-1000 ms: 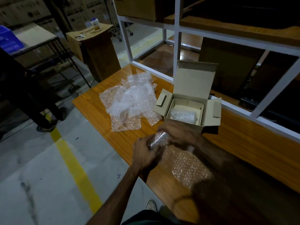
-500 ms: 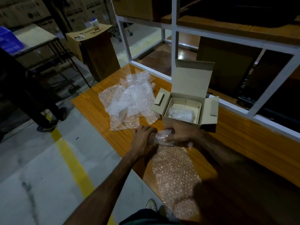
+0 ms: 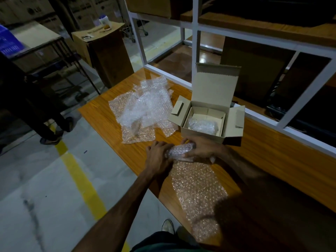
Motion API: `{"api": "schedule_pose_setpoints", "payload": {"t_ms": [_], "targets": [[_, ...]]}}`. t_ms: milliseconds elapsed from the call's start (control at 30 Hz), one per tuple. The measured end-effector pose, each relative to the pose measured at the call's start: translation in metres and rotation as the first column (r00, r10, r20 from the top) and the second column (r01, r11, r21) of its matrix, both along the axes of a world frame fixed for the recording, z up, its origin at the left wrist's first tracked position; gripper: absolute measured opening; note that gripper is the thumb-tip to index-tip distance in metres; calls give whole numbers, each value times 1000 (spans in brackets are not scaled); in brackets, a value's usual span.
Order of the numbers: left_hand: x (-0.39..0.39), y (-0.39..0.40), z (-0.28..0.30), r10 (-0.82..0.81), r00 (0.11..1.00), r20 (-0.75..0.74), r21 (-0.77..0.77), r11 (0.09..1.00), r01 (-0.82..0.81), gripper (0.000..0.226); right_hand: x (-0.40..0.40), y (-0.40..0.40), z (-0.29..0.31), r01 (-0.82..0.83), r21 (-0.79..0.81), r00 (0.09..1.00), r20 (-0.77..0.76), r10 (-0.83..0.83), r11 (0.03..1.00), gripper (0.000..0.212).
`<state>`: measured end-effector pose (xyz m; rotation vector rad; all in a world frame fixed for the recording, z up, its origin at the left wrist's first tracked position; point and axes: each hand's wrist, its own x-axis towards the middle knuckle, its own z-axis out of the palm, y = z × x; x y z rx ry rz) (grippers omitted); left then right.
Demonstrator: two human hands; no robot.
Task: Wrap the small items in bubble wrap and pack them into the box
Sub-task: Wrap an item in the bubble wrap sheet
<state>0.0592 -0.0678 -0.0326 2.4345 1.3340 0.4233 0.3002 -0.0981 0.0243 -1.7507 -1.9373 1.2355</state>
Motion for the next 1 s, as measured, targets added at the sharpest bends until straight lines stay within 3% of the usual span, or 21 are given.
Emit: {"api": "schedule_pose_setpoints", "payload": {"t_ms": [200,400,500,667,800,900,1000], "targets": [[5,-8,12,-48,999,23,-90,995,50,95,0,-3,-1,-1,58,999,-35,3,998,48],[13,0,14,-62,998,4,-195,979,61,63,1,-1,0,43,25,999,24,-43,999,51],[14,-2,16,-71,997,27,-157,985,74,58,2,0,0,62,-42,995,79,-58,997,52],[18,-8,15,-100,995,-32,-89,991,97,74,7,-5,0,63,-83,996,63,-58,995,53],[20,-13,12,-115,988,-102,-182,979,95,95,8,-10,-3,27,-84,999,36,-24,996,61],[20,-12,12,-101,993,-56,-166,982,90,61,8,-13,-1,32,-66,999,19,-31,997,64],[24,-17,16,-91,995,-37,-156,984,84,60,10,-11,1,43,-105,999,23,-41,994,59]]}}
